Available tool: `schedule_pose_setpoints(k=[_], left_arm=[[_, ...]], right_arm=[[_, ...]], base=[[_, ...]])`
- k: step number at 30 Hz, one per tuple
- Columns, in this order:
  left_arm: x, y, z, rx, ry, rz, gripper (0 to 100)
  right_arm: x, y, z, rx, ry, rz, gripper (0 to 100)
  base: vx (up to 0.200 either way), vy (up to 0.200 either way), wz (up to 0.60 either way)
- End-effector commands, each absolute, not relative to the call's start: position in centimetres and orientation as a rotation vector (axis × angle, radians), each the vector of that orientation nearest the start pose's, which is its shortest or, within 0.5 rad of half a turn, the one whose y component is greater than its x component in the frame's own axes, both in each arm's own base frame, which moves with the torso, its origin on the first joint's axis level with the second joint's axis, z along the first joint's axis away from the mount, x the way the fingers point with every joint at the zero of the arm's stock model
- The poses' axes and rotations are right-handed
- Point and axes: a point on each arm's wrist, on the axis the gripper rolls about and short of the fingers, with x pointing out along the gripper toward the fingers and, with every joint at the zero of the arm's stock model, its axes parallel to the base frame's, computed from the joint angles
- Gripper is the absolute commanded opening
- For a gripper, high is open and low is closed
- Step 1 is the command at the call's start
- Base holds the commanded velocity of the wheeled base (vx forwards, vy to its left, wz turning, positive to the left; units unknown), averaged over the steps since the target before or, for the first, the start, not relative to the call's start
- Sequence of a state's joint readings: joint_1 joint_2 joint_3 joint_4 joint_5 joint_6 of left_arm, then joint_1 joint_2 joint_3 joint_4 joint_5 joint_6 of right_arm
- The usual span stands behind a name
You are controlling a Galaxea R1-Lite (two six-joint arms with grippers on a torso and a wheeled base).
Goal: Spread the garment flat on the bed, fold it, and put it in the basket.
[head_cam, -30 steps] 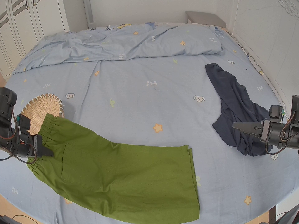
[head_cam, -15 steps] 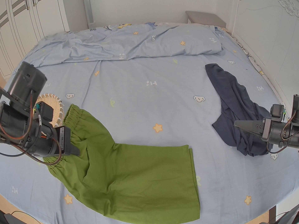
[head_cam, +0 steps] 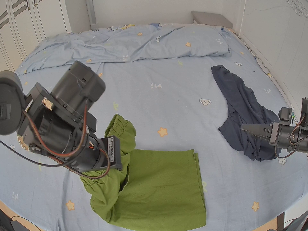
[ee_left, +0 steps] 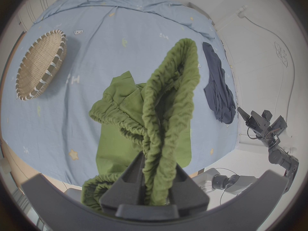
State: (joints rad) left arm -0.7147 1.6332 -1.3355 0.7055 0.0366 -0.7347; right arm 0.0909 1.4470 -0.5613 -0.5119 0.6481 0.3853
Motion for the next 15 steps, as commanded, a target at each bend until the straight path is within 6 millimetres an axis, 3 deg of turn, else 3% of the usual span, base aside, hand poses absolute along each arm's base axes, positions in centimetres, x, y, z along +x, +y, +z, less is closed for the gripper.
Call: schedule_pose_setpoints(k=[1,15], left_arm=[[20.2,-19.3,22.7,-0.297,1.135,-0.242,0],[19.1,-22.4,22.3,-0.365,1.126,-0.304,0]], right_arm=[[22.1,3.4,17.4,0.467,0.506,0.653,100],[22.2,3.3,17.4,0.469,0.506,0.646,100]], base=[[0.0,0.0,0.0],[0.0,0.0,0.0]])
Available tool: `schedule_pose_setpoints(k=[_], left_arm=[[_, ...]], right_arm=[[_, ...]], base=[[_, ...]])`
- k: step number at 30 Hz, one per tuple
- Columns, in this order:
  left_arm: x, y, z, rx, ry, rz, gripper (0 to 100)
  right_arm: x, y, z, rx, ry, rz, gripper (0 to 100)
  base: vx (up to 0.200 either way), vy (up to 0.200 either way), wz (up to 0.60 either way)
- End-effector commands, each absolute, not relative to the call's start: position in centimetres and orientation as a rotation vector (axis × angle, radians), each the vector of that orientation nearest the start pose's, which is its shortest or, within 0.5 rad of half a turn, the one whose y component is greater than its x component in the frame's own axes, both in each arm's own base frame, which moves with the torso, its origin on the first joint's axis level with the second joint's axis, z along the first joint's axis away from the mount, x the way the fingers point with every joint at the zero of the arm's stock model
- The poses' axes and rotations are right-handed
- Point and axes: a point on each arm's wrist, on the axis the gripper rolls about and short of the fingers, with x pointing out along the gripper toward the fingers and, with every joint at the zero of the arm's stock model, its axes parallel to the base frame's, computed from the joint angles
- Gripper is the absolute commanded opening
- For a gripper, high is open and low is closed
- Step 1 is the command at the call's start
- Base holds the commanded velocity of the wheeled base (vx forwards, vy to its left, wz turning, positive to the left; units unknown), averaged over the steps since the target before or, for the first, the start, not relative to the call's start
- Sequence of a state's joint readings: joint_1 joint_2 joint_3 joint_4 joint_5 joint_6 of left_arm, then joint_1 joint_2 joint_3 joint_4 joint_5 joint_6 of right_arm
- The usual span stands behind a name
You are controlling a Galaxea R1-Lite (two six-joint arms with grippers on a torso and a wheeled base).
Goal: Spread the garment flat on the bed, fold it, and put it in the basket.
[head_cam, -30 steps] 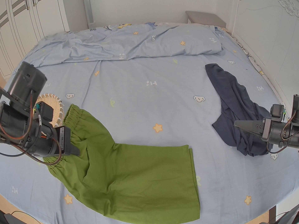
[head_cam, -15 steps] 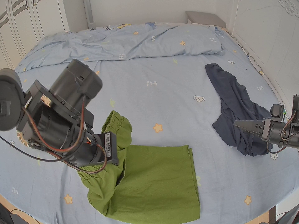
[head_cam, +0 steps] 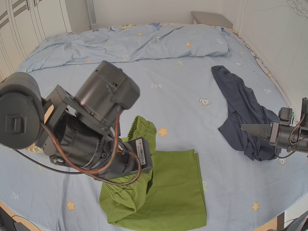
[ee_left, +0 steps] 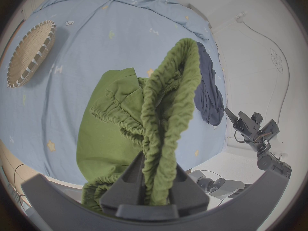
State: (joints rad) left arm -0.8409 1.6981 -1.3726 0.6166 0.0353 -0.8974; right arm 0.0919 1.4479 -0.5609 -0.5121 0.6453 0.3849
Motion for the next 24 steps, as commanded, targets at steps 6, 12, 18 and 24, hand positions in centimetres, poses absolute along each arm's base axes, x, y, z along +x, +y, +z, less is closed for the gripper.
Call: schedule_pose_setpoints(k=[6,12,18,24], left_arm=[[19.1,-23.4,21.2,-0.331,1.147,-0.309,0],[19.4,-24.0,21.3,-0.374,1.109,-0.341,0],[19.9,-24.8,20.6,-0.391,1.094,-0.357,0],[19.5,-26.0,19.6,-0.396,1.103,-0.373,0]], right_arm=[[22.2,3.4,17.4,0.468,0.505,0.648,100],[22.1,3.5,17.3,0.468,0.511,0.652,100],[22.1,3.5,17.3,0.468,0.511,0.653,100],[22.2,3.5,17.3,0.468,0.512,0.651,100]], base=[[0.0,0.0,0.0],[0.0,0.0,0.0],[0.0,0.0,0.0],[0.0,0.0,0.0]])
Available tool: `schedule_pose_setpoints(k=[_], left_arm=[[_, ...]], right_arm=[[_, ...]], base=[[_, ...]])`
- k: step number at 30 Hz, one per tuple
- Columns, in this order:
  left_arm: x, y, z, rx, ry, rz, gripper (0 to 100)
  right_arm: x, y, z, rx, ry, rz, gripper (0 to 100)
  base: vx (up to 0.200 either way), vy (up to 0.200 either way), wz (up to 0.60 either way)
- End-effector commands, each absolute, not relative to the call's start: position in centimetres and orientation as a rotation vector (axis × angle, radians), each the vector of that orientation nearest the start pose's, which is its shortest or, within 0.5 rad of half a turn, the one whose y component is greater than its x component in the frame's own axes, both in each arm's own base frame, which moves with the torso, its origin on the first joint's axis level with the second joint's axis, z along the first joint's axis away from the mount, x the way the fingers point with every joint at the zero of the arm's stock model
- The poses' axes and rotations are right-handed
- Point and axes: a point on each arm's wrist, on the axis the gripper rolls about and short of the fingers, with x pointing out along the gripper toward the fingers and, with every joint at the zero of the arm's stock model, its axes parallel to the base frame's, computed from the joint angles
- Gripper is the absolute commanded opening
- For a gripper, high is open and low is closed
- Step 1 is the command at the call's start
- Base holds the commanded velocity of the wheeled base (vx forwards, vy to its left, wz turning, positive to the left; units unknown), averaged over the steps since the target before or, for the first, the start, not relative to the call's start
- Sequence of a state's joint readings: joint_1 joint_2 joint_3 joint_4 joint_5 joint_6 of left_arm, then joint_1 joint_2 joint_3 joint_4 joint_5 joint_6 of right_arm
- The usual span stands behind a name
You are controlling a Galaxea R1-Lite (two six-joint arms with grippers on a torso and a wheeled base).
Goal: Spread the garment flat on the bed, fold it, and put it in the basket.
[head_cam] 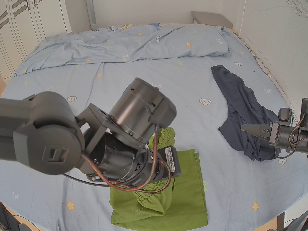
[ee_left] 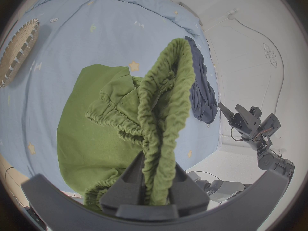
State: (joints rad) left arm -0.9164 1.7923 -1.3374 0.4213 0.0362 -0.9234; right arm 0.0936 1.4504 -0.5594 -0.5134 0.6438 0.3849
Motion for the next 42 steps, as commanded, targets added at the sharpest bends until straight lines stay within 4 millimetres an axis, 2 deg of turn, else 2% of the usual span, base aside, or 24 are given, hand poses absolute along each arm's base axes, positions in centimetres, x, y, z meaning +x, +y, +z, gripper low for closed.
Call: schedule_pose_setpoints(k=[1,10,11,22,23,28,30,32,33,36,37,38,39,40,41,42], left_arm=[[19.5,-26.0,19.6,-0.397,1.101,-0.376,0],[19.4,-27.3,18.2,-0.41,1.082,-0.409,0],[19.5,-27.5,18.0,-0.421,1.08,-0.41,100],[19.9,-28.2,17.5,-0.491,1.036,-0.451,100],[19.9,-28.3,17.0,-0.544,1.012,-0.477,100],[20.0,-27.3,16.5,-0.611,0.977,-0.523,100],[21.1,-24.9,16.9,-0.661,0.96,-0.512,100],[21.7,-23.7,17.0,-0.68,0.972,-0.51,100],[22.6,-21.5,17.1,-0.722,0.993,-0.512,100],[24.4,-17.6,16.4,-0.748,1.032,-0.52,100],[24.4,-17.5,16.4,-0.747,1.031,-0.524,100],[25.1,-15.2,15.4,-0.738,1.054,-0.533,100],[25.4,-14.0,14.7,-0.732,1.067,-0.537,100],[25.5,-13.6,14.5,-0.73,1.068,-0.537,100],[25.5,-12.1,13.4,-0.714,1.091,-0.537,100],[25.5,-11.4,12.9,-0.7,1.097,-0.535,100]], right_arm=[[22.2,3.5,17.3,0.468,0.512,0.651,100],[22.3,3.5,17.1,0.468,0.518,0.652,100],[22.2,3.5,17.1,0.468,0.52,0.653,100],[22.2,3.6,17.1,0.465,0.519,0.655,100],[22.2,3.6,17.0,0.464,0.521,0.656,100],[22.2,3.6,17.0,0.464,0.522,0.657,100],[22.0,3.7,17.1,0.462,0.517,0.66,100],[22.0,3.7,17.1,0.461,0.518,0.665,100],[21.9,4.0,17.1,0.459,0.523,0.676,100],[21.3,4.6,17.4,0.453,0.52,0.707,100],[21.2,4.6,17.4,0.453,0.521,0.709,100],[20.7,5.1,17.4,0.449,0.524,0.733,100],[20.5,5.4,17.3,0.446,0.536,0.75,100],[20.4,5.6,17.2,0.445,0.541,0.755,100],[19.9,6.5,16.8,0.438,0.577,0.792,100],[19.7,6.9,16.5,0.433,0.601,0.809,100]], base=[[0.0,0.0,0.0],[0.0,0.0,0.0],[0.0,0.0,0.0],[0.0,0.0,0.0],[0.0,0.0,0.0],[0.0,0.0,0.0],[0.0,0.0,0.0],[0.0,0.0,0.0],[0.0,0.0,0.0],[0.0,0.0,0.0],[0.0,0.0,0.0],[0.0,0.0,0.0],[0.0,0.0,0.0],[0.0,0.0,0.0],[0.0,0.0,0.0],[0.0,0.0,0.0]])
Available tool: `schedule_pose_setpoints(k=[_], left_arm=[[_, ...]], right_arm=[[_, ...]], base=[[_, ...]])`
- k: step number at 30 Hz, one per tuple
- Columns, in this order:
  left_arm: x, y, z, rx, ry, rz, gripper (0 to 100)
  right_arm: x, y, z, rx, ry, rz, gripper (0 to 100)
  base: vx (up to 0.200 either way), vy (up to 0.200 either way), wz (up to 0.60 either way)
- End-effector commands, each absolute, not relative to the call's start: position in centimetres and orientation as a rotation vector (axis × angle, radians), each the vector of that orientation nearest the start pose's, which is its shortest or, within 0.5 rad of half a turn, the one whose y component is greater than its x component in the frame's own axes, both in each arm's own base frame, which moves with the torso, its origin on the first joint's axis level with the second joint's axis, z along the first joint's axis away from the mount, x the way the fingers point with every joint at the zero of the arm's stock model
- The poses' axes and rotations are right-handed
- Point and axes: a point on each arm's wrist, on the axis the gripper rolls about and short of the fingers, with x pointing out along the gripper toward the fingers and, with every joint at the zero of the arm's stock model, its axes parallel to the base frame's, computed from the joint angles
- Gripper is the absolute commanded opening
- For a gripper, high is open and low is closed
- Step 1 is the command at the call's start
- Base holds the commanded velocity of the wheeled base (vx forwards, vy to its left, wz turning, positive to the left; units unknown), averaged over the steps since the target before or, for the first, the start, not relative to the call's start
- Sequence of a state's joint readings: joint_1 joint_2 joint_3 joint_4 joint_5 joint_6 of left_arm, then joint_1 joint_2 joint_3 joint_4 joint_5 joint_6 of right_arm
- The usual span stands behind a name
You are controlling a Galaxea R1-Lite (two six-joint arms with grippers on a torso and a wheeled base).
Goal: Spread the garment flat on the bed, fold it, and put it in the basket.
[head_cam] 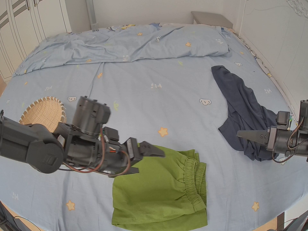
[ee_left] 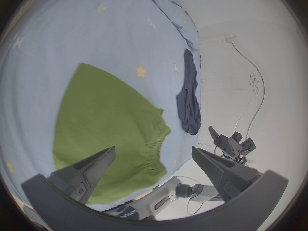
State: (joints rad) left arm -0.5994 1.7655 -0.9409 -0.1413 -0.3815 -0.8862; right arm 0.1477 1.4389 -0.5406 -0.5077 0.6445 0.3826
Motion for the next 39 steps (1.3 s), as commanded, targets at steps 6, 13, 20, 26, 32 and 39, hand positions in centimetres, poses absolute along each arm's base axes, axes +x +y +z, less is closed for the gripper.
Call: schedule_pose_setpoints(k=[6,13,20,26,32,39], left_arm=[[25.6,-8.8,10.4,-0.671,1.1,-0.48,100],[25.7,-8.5,10.5,-0.685,1.024,-0.55,100],[25.9,-7.5,11.5,-0.712,0.963,-0.574,100],[26.2,-6.5,11.6,-0.732,0.948,-0.575,100],[26.2,-6.5,11.6,-0.732,0.949,-0.576,100],[26.4,-6.6,11.4,-0.731,0.952,-0.576,100]], right_arm=[[18.3,9.9,13.9,0.385,0.745,0.928,100],[20.2,13.2,10.3,0.28,0.885,0.997,100],[21.6,15.1,8.6,0.26,0.948,1.024,100],[22.2,16.4,7.1,0.242,0.991,1.047,100],[21.6,16.8,6.7,0.236,1.014,1.062,100],[19.8,15.5,5.3,0.234,1.099,1.034,100]], base=[[0.0,0.0,0.0],[0.0,0.0,0.0],[0.0,0.0,0.0],[0.0,0.0,0.0],[0.0,0.0,0.0],[0.0,0.0,0.0]])
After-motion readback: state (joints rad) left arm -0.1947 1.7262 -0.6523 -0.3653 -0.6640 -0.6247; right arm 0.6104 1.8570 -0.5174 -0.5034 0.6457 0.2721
